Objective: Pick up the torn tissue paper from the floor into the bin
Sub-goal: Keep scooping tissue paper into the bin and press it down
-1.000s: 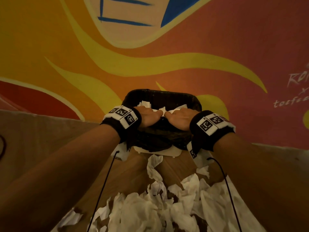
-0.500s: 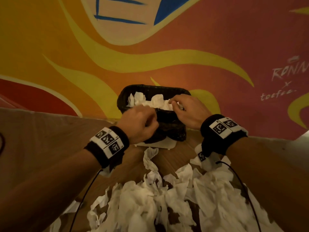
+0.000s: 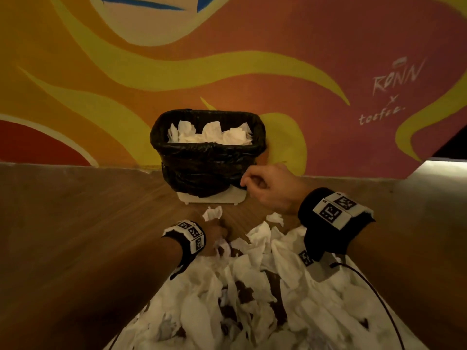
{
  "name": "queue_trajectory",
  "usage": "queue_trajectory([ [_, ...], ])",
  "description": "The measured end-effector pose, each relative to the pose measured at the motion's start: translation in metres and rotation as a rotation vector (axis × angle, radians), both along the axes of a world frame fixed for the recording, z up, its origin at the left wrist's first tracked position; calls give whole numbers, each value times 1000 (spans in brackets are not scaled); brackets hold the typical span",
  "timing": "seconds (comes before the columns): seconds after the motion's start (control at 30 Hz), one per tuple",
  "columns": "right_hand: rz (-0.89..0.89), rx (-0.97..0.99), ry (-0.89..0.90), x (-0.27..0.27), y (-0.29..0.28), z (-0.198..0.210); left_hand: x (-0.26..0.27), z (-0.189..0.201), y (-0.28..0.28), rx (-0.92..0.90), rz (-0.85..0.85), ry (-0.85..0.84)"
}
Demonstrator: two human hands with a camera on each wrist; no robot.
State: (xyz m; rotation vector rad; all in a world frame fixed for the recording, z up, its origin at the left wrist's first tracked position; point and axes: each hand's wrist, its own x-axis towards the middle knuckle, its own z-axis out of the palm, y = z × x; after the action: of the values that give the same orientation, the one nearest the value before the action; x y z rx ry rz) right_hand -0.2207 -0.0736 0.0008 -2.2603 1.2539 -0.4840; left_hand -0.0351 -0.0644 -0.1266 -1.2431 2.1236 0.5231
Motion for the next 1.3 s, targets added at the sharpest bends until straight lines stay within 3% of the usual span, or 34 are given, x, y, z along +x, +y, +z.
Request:
queue_trajectory([
  [0.23,9,81,125,-2,18,-18,9,11,-1,-41,216,200],
  [0.4,114,177,264,15,34,-41,23,60,-2,-95,420,515],
  [0.5,205,301,353,35,44,-54,44,88,9,-142,454,596],
  [0.77,411,393,582,101,78,-87,114,79,47,-206,477,423],
  [0.9,487,335,735,128,85,-118,140,74,68,-102,559,486],
  [1.0,536,185,870,135,87,-150,144,69,79,-15,566,476],
  [1.13,475,298,731,135,87,-133,151,56,83,26,599,415],
  [1.3,328,400,528,108,75,-124,152,36,82,46,515,271],
])
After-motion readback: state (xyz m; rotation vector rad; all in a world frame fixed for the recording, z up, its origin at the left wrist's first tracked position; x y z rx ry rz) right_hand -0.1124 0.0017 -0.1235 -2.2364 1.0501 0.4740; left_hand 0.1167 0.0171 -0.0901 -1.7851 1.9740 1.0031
